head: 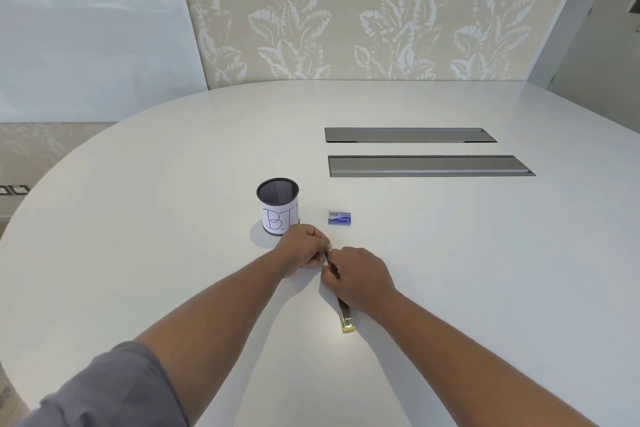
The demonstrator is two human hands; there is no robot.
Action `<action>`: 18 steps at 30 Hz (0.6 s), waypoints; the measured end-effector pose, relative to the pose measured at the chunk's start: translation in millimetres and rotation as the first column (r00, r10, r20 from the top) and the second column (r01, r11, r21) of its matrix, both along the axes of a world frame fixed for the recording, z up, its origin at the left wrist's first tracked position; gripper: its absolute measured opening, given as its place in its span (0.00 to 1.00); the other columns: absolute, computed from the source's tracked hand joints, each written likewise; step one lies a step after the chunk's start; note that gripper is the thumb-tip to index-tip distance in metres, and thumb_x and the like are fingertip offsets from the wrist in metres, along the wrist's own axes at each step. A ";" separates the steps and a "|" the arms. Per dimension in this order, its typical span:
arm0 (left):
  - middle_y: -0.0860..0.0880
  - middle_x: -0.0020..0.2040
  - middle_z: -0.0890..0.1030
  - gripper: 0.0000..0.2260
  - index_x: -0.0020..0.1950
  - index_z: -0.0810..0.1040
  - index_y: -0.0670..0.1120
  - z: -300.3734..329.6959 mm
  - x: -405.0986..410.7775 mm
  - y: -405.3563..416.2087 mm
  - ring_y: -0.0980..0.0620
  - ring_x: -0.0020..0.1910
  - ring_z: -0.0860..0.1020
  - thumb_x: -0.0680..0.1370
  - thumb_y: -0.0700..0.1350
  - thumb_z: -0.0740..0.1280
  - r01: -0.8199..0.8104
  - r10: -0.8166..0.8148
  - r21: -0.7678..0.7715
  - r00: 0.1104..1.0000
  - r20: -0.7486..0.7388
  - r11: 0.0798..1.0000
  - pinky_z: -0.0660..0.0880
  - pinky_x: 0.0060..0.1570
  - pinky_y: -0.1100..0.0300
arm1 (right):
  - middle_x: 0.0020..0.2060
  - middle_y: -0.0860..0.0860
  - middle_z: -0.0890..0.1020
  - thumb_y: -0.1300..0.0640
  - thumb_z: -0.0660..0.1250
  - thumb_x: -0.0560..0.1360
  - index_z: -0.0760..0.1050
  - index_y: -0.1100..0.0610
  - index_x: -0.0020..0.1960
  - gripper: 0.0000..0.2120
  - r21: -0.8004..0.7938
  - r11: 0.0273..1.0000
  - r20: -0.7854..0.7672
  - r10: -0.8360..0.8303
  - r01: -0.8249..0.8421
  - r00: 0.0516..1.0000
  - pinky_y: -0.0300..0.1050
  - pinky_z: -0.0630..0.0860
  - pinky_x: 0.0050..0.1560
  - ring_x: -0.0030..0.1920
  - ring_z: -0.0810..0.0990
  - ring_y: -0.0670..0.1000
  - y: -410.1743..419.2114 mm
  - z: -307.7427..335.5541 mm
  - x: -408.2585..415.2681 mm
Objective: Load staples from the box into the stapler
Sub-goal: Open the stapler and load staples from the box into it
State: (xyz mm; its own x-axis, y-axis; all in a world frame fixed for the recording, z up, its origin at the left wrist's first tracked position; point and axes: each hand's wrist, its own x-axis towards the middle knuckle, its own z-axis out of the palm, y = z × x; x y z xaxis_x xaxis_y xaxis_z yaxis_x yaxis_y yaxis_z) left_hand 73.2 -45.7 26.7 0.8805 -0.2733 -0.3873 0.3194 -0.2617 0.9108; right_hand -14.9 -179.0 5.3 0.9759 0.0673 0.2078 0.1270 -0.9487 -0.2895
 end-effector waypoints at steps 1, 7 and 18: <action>0.42 0.30 0.80 0.04 0.45 0.80 0.37 0.2 0.0 0.3 0.49 0.26 0.76 0.73 0.29 0.69 0.003 -0.003 0.000 1.000 0.000 1.000 0.75 0.31 0.60 | 0.36 0.48 0.74 0.46 0.59 0.78 0.66 0.49 0.40 0.10 -0.004 1.000 0.011 -0.006 0.007 1.000 0.46 0.64 0.36 0.39 0.70 0.53 0.6 -0.9 -1.2; 0.43 0.28 0.80 0.05 0.47 0.80 0.35 0.3 -0.5 1.3 0.49 0.25 0.75 0.73 0.29 0.69 0.008 -0.008 -0.001 1.000 -0.003 1.000 0.72 0.29 0.61 | 0.31 0.48 0.71 0.50 0.63 0.78 0.74 0.55 0.39 0.12 0.101 0.994 0.062 -0.038 0.031 0.997 0.46 0.62 0.36 0.35 0.69 0.53 -1.4 -8.3 -6.9; 0.39 0.37 0.82 0.03 0.45 0.81 0.38 -3.7 3.1 1.9 0.50 0.28 0.78 0.74 0.31 0.70 0.002 -0.002 0.004 1.000 0.005 1.000 0.79 0.32 0.61 | 0.32 0.42 0.73 0.47 0.65 0.77 0.76 0.46 0.59 0.11 0.326 0.945 0.020 -0.027 0.019 0.999 0.43 0.70 0.40 0.36 0.73 0.46 -8.6 -13.8 -8.0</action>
State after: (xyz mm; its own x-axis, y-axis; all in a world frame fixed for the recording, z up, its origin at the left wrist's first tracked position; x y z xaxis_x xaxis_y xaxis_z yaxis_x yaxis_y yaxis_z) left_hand 76.3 -43.8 23.0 0.8820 -0.2730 -0.3840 0.3144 -0.2661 0.9112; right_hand -22.9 -187.6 -8.5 0.9708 -0.0306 0.2379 0.1169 -0.8057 -0.5807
